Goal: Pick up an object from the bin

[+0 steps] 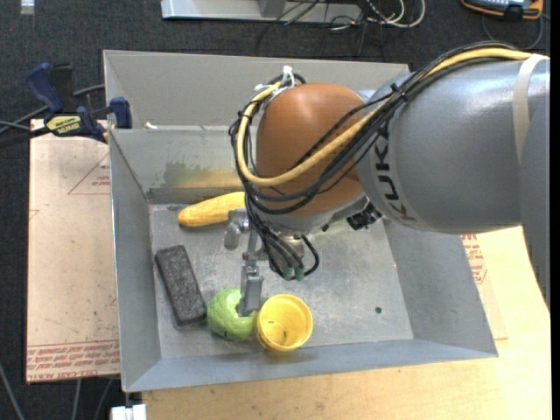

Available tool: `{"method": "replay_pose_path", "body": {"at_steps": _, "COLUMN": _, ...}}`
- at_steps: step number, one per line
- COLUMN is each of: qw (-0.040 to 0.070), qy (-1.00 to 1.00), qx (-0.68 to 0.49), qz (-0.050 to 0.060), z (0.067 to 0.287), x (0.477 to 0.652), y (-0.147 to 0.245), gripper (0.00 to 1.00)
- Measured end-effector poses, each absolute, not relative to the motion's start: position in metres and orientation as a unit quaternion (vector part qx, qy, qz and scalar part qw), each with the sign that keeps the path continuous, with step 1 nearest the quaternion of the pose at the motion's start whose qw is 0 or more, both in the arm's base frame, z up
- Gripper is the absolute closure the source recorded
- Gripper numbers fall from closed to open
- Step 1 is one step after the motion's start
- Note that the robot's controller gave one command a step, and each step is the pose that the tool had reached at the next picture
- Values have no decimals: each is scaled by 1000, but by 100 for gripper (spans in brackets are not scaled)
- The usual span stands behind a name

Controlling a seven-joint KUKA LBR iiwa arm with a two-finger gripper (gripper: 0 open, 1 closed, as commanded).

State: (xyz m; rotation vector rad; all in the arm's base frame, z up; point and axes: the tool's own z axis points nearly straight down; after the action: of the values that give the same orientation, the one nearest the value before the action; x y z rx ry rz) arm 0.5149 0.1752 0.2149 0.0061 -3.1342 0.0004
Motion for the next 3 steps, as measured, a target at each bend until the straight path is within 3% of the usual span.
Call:
{"method": "replay_pose_path", "body": {"at_steps": 1, "qw": 0, "qy": -1000, "qx": 0, "qz": -1, "z": 219, "x": 517, "y": 174, "gripper": 0}}
{"method": "replay_pose_path", "body": {"at_steps": 2, "qw": 0, "qy": -999, "qx": -49, "qz": -1, "z": 163, "x": 504, "y": 170, "gripper": 0}}
{"method": "replay_pose_path", "body": {"at_steps": 3, "qw": 3, "qy": -997, "qx": -73, "qz": 0, "z": 136, "x": 496, "y": 164, "gripper": 0}}
